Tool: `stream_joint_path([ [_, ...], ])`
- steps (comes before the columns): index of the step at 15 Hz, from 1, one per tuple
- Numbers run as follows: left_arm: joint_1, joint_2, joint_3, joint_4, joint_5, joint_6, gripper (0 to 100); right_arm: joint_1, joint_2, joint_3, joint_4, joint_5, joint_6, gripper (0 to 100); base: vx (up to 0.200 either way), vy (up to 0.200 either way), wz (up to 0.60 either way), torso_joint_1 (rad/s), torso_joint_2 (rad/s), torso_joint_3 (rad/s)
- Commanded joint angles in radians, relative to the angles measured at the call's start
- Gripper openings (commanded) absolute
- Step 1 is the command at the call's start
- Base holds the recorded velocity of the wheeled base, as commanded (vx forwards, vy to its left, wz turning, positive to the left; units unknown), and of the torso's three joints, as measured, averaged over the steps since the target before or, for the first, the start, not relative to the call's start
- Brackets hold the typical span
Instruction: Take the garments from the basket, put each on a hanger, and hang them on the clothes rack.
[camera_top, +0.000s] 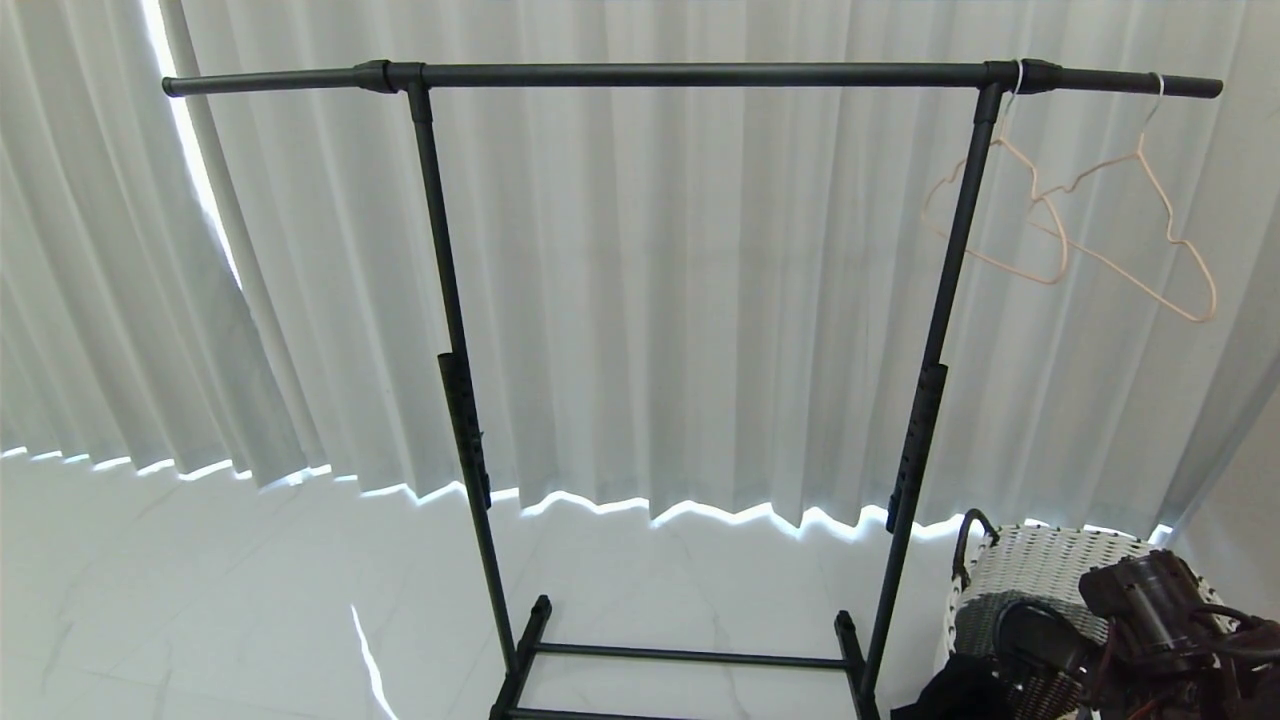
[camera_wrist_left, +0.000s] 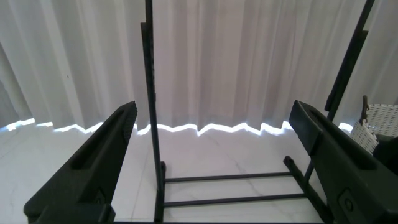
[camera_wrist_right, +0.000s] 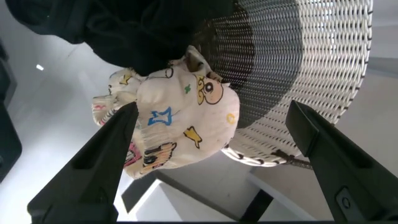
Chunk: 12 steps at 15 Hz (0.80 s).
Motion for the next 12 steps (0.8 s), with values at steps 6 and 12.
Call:
stream_joint_path([
  [6,0.000,0.002,0.000,0.000,-0.001,-0.001,100,0.012,-0.084,0.042,0.101,-0.012,-0.003,100,0.000,0.000,0.00,0.000,0.00,0.000],
  [12,0.000,0.002,0.000,0.000,-0.001,-0.001,100,0.032,-0.107,0.062,0.103,-0.012,-0.026,100,0.000,0.000,0.00,0.000,0.00,0.000],
])
